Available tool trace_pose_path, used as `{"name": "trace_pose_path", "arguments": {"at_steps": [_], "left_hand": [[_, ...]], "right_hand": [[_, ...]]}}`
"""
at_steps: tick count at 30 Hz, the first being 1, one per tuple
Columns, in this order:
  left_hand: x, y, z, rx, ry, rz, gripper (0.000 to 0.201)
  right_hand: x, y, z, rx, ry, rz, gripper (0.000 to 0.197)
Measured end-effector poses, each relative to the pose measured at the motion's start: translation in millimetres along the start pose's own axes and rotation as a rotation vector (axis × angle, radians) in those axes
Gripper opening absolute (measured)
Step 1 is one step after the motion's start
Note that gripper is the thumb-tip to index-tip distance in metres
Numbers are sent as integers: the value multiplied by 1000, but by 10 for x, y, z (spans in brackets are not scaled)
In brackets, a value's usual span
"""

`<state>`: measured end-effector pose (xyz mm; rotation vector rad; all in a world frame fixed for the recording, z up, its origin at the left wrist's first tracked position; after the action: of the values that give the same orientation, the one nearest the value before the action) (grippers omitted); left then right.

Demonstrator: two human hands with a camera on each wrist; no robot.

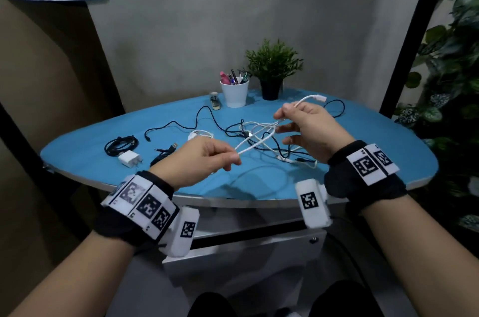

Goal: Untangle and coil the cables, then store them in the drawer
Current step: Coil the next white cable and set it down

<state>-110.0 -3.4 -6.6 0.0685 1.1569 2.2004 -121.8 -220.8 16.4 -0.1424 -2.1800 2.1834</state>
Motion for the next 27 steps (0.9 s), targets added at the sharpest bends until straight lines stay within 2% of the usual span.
{"name": "trace_pose_path", "arguments": {"at_steps": [3,6,8,9,11,13,15,17,20,24,27], "left_hand": [[60,-53,-30,-269,-40,38,14],[102,-127,-28,-482,-65,98,16],[101,-138,-55,-498,-43,87,17],[97,-112,-73,-466,12,66,15],[77,-33,-92,-390,205,20,6],[58,11,-82,-358,411,7,10],[49,6,-58,-294,517,44,18],[47,-12,-47,-271,506,92,22],[47,-45,-33,-322,458,125,15],[48,-127,48,-384,502,189,14],[49,-208,92,-449,487,279,9]], "right_hand": [[29,36,120,-34,128,10,27],[130,16,193,-204,99,-11,26],[191,1,219,-251,88,-31,28],[211,6,229,-250,95,-40,30],[246,44,236,-229,117,-65,33],[278,123,235,-232,126,-97,31],[297,209,260,-264,150,-132,26],[303,288,326,-309,211,-174,22],[314,385,460,-344,299,-208,23],[347,426,571,-502,301,-187,22],[358,434,658,-632,326,-191,19]]}}
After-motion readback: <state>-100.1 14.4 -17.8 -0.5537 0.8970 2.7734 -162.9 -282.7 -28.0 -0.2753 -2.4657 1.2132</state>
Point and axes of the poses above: each hand's wrist, its own x-axis away from the middle knuckle, its own z-axis out of the back of the hand, y = z × x, the point moved 2 cm from there along -x, towards the middle knuckle, and after that the axes turned 7 degrees about -z, right-handed, at the moved point
